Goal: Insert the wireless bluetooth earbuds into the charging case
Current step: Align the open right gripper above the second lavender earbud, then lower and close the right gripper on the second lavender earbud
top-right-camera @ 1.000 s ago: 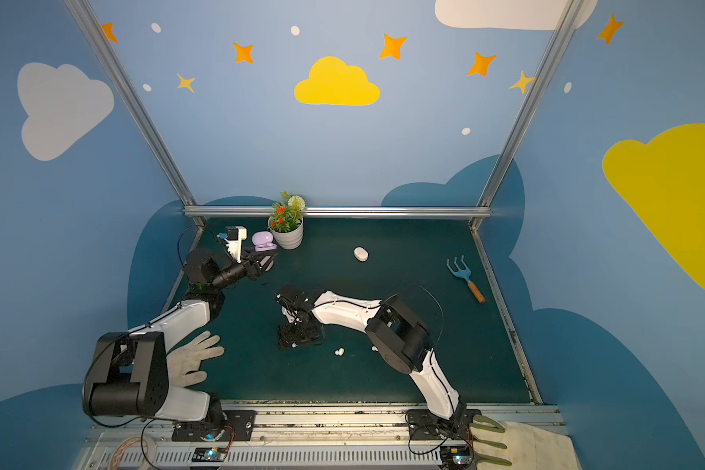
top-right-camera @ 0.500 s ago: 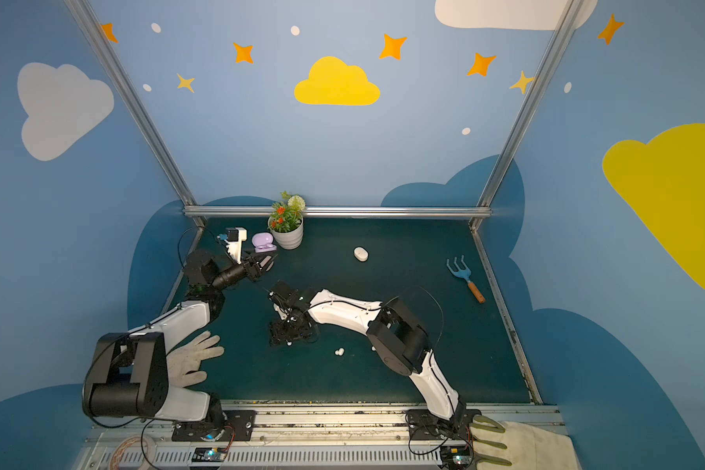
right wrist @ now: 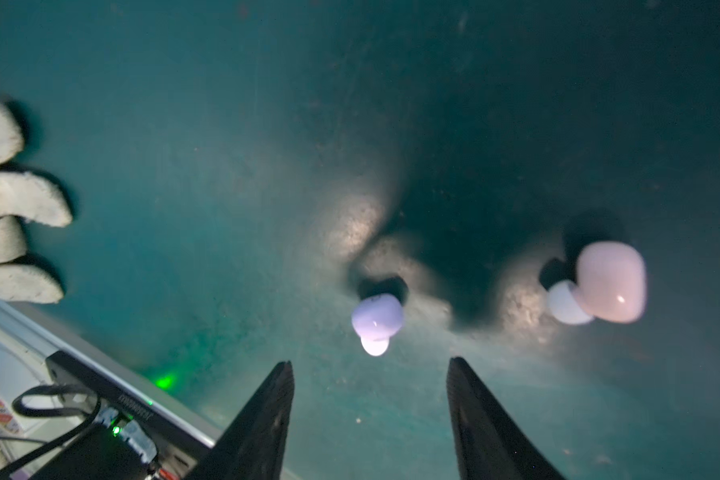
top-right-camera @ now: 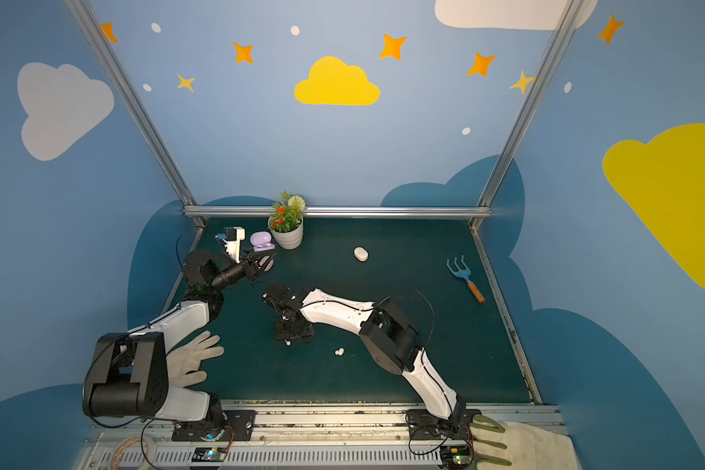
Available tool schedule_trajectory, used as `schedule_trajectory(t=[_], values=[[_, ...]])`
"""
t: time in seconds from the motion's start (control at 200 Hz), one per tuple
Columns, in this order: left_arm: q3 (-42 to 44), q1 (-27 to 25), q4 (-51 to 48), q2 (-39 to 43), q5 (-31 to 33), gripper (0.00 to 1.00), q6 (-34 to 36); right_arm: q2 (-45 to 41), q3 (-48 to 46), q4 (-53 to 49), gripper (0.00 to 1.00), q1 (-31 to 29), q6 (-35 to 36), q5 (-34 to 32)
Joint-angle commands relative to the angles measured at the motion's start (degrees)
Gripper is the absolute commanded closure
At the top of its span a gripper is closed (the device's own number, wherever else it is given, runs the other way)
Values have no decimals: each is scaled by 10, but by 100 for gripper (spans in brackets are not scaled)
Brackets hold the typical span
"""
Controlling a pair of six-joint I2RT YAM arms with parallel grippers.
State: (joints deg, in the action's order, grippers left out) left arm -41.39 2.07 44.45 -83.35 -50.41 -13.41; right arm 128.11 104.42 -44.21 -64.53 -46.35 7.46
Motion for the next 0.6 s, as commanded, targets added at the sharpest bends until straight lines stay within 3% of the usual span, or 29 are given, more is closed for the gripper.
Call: schedule_trajectory(t=[0.0, 0.225, 0.591], values=[[2, 3, 22, 6, 1, 79, -7, 12, 17, -28, 46, -9, -29, -24], [1, 4, 20, 5, 2, 78, -4, 33, 38, -42, 56, -14, -61, -50], [2, 3, 30, 8, 2, 78, -15, 64, 67, -52, 59, -19, -81, -69]])
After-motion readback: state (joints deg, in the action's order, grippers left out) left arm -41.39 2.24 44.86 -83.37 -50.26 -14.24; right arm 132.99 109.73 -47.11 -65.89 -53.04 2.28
